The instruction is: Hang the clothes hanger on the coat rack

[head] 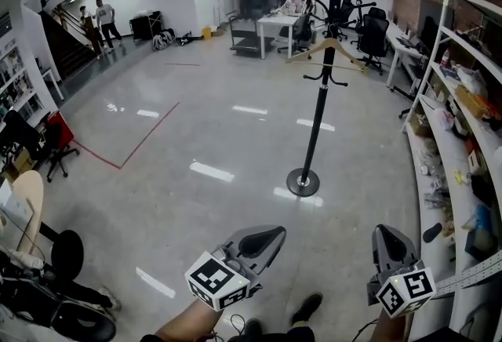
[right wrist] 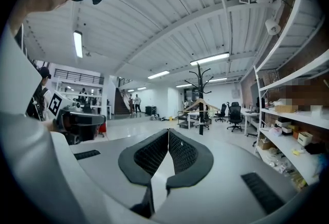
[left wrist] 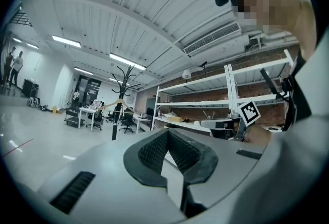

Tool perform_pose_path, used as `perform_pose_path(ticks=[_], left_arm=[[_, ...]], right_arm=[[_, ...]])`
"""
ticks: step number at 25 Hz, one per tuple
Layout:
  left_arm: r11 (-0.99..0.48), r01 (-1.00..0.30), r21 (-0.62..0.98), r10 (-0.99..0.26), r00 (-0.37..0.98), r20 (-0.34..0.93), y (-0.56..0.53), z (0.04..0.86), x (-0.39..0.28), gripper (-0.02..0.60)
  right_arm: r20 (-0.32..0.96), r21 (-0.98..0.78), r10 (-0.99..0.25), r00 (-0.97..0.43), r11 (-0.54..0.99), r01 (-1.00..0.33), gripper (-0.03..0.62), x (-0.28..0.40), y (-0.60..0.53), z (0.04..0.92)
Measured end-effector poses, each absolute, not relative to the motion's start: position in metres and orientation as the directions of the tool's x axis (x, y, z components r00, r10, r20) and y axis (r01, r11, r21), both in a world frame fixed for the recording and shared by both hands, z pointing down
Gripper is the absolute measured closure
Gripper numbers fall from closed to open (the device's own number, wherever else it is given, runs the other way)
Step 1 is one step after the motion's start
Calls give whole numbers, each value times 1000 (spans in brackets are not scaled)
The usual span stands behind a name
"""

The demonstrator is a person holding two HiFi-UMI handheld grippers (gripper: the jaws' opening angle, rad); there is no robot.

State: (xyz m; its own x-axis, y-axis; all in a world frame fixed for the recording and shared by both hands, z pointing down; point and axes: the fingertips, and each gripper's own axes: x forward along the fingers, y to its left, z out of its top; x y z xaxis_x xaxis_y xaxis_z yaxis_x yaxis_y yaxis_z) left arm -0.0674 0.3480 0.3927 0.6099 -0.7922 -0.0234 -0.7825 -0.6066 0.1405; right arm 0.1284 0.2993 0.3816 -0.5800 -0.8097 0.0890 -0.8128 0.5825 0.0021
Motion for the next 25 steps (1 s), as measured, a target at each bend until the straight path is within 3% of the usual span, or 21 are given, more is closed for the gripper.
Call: perform_pose_path(ticks=[6, 25], left_arm=[[-597, -780, 188, -797, 603, -29, 392, 386, -76, 580], [-561, -811, 167, -824, 565, -27, 432, 375, -15, 581]], right_arm=[[88, 13, -816, -571, 574, -819, 586, 121, 353, 366], [98, 44, -820, -563, 569, -821, 586, 192, 389, 360]])
